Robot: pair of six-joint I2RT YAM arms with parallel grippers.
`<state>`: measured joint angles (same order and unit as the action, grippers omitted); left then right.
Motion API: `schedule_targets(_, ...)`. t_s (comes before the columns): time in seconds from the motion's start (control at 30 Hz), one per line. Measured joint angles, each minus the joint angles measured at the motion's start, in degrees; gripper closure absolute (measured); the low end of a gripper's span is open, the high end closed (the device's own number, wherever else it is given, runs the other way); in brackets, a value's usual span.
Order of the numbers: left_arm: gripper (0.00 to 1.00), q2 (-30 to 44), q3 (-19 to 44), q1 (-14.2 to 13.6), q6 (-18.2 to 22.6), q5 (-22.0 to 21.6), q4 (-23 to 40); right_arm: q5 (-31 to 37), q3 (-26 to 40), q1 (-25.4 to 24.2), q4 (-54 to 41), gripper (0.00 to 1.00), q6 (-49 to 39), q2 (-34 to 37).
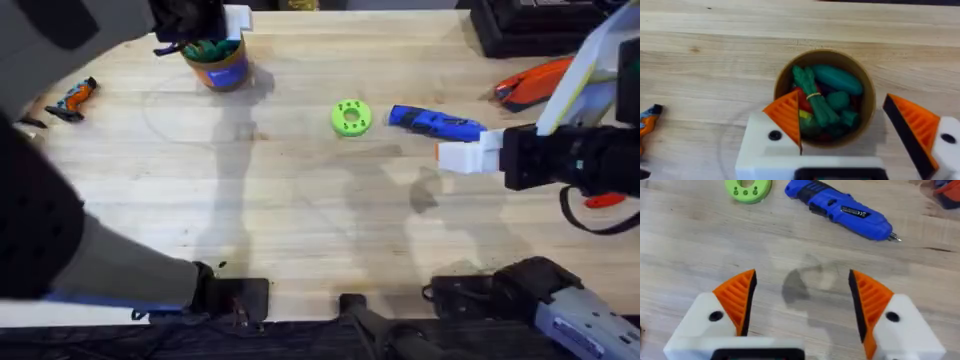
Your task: Pick up the gripper from the table and insert it into the empty holder that is missing its gripper. Then pick up a screw, insert it into the mounting hole, and use the screwdriver to tighten it. Finally, clean up the table by picking up the vegetable and placing it into the bucket.
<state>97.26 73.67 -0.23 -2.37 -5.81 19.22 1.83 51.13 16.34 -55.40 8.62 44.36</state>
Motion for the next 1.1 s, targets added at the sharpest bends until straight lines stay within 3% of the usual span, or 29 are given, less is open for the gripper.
schedule_targets(0.23, 0.015, -13.39, 0.0, 0.0, -0.04, 0.08, 10.85, 0.0, 0.0, 0.0, 0.0, 0.01, 0.0, 0.0)
schedule_targets(0.5, 0.015, -26.99, 0.11, 0.0, -0.04, 2.24, 32.75, 0.0, 0.0, 0.0, 0.0, 0.01, 0.0, 0.0)
schedule_targets(0.77, 0.015, -29.55, 0.11, 0.0, -0.04, 11.53, 51.38, 0.0, 0.0, 0.0, -0.01, 0.011, 0.0, 0.0)
schedule_targets(0.9, 0.015, -29.4, -0.16, -1.14, 0.12, 14.74, 55.65, 0.0, 0.0, 0.0, -0.02, 0.011, 0.0, 0.0)
schedule_targets(1.1, 0.015, -29.36, -3.13, -6.92, 0.68, 15.7, 55.32, 0.0, 0.0, 0.0, -0.02, 0.011, 0.0, 0.0)
